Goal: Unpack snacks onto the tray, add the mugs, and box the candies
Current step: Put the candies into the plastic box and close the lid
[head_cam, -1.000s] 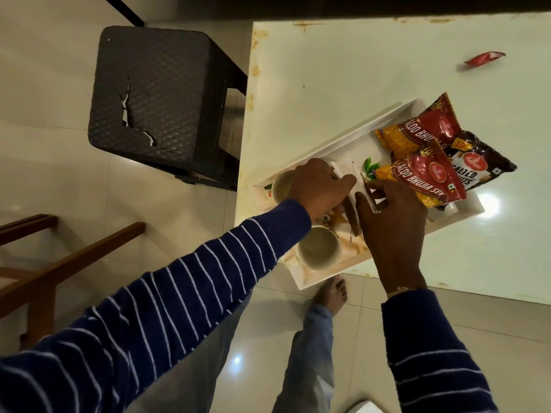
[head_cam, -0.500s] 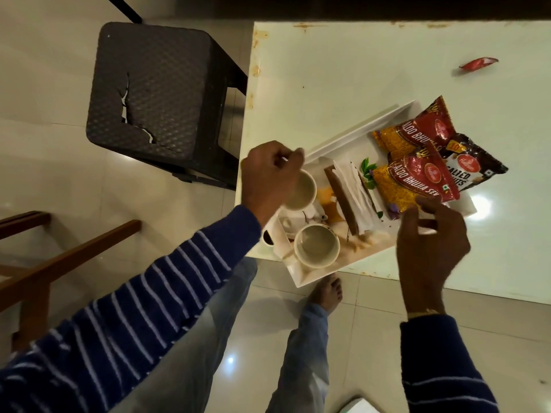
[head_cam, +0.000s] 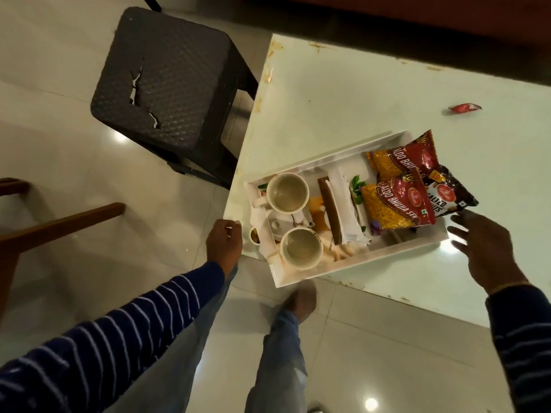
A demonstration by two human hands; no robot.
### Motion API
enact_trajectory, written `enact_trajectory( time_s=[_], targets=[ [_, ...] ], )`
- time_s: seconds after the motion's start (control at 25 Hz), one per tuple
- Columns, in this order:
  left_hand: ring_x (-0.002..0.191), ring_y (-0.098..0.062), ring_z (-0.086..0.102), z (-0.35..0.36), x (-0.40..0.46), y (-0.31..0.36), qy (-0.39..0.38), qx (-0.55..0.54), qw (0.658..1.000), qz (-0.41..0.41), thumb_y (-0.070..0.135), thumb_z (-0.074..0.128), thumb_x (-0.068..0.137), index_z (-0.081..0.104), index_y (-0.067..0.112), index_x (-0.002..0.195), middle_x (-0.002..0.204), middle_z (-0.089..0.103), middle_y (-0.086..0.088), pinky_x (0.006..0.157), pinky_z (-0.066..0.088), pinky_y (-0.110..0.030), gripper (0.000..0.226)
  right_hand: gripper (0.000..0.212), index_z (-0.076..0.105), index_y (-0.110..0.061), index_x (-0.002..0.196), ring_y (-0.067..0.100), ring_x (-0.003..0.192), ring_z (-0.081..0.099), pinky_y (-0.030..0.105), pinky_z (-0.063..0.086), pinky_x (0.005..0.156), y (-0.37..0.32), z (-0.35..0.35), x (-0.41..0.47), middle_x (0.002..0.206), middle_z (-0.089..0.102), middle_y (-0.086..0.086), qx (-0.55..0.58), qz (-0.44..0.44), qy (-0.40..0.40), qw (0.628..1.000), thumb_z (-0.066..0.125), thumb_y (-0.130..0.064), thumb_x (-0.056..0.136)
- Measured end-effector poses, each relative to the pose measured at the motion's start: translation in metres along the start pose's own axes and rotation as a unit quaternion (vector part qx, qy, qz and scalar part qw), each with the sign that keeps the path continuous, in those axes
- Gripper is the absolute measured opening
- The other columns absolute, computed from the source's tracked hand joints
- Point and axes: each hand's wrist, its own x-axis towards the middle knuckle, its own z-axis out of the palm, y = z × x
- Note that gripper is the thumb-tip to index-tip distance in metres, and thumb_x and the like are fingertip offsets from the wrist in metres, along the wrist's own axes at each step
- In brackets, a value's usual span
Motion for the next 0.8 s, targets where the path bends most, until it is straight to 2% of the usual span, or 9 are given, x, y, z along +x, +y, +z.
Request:
enact_trajectory(
  time_s=[0.04,0.12,0.2,0.28,0.36,0.48,0.64,0.72,0.8],
  targets=[
    [0.099,-0.032,0.063,0.0,-0.013,-0.001,0.008,-0.018,1.0,0.017,0.027,0.048,0.101,0.059,0.01,0.092,0.1,0.068,-0.01,0.09,0.051,-0.042,0.022,0.023,0.063,-0.009,0.117,0.015,0.089,0.068,0.03,0.056,0.074,-0.015,0.008,0.002,0.097,0.07,-0.003,-0.022,-0.008,-0.077,0.997,0.049,-0.01,0.1],
    [0.097,-0.035,0.065,0.018,-0.013,0.003,-0.069,-0.038,0.997,0.006,0.028,0.042,0.103,0.061,0.008,0.088,0.097,0.069,-0.015,0.094,0.052,-0.052,0.032,0.027,0.06,-0.011,0.122,0.011,0.091,0.068,0.028,0.058,0.071,-0.017,0.011,0.019,0.105,0.071,0.0,-0.043,0.019,-0.108,0.993,0.042,-0.006,0.102],
    [0.097,-0.039,0.065,0.034,-0.019,0.0,-0.114,-0.069,0.991,-0.011,0.031,0.04,0.104,0.058,0.006,0.094,0.099,0.067,-0.02,0.089,0.053,-0.058,0.032,0.032,0.057,-0.013,0.131,0.019,0.103,0.065,0.033,0.052,0.08,-0.009,0.005,0.027,0.121,0.065,0.008,-0.053,0.044,-0.108,0.992,0.042,-0.013,0.103],
    [0.091,-0.037,0.065,0.041,-0.026,0.002,-0.116,-0.112,0.987,-0.013,0.033,0.04,0.105,0.059,0.011,0.095,0.098,0.067,-0.016,0.077,0.059,-0.05,0.031,0.033,0.057,-0.016,0.132,0.025,0.114,0.06,0.036,0.049,0.083,-0.01,0.004,0.034,0.128,0.063,0.009,-0.04,0.052,-0.105,0.992,0.045,-0.018,0.102],
    [0.084,-0.027,0.063,0.039,-0.028,0.003,-0.109,-0.178,0.977,-0.036,0.033,0.041,0.105,0.062,0.017,0.092,0.092,0.066,-0.009,0.066,0.059,-0.038,0.029,0.034,0.057,-0.018,0.135,0.027,0.121,0.057,0.041,0.049,0.091,-0.012,0.009,0.034,0.133,0.061,0.008,-0.052,0.058,-0.106,0.991,0.046,-0.021,0.102],
    [0.08,-0.025,0.061,0.039,-0.02,-0.005,-0.104,-0.166,0.98,-0.02,0.027,0.043,0.105,0.061,0.011,0.093,0.089,0.063,-0.011,0.065,0.057,-0.04,0.027,0.035,0.055,-0.013,0.137,0.03,0.128,0.053,0.047,0.043,0.106,-0.013,0.013,0.025,0.139,0.057,0.011,-0.054,0.055,-0.084,0.994,0.043,-0.017,0.104],
    [0.073,-0.018,0.06,0.031,-0.008,-0.002,-0.124,-0.131,0.983,0.031,0.025,0.044,0.105,0.061,0.016,0.089,0.083,0.062,-0.004,0.056,0.054,-0.028,0.025,0.036,0.052,-0.004,0.137,0.029,0.119,0.056,0.04,0.049,0.092,-0.012,0.014,0.014,0.138,0.056,0.016,-0.038,0.053,-0.061,0.996,0.043,-0.008,0.103],
    [0.068,-0.01,0.057,0.031,-0.008,0.011,-0.129,-0.126,0.982,0.062,0.026,0.044,0.105,0.06,0.021,0.087,0.079,0.059,0.002,0.052,0.051,-0.02,0.025,0.039,0.046,0.002,0.14,0.028,0.117,0.053,0.038,0.042,0.094,-0.01,0.001,0.011,0.144,0.049,0.023,-0.04,0.065,-0.05,0.996,0.041,-0.002,0.101],
    [0.061,-0.003,0.055,0.038,-0.011,0.029,-0.138,-0.118,0.98,0.085,0.025,0.043,0.105,0.059,0.022,0.083,0.075,0.056,0.004,0.051,0.05,-0.018,0.028,0.04,0.043,0.005,0.14,0.029,0.114,0.05,0.037,0.04,0.093,-0.006,-0.021,0.002,0.147,0.043,0.027,-0.019,0.078,-0.051,0.996,0.038,0.002,0.1]
  ],
)
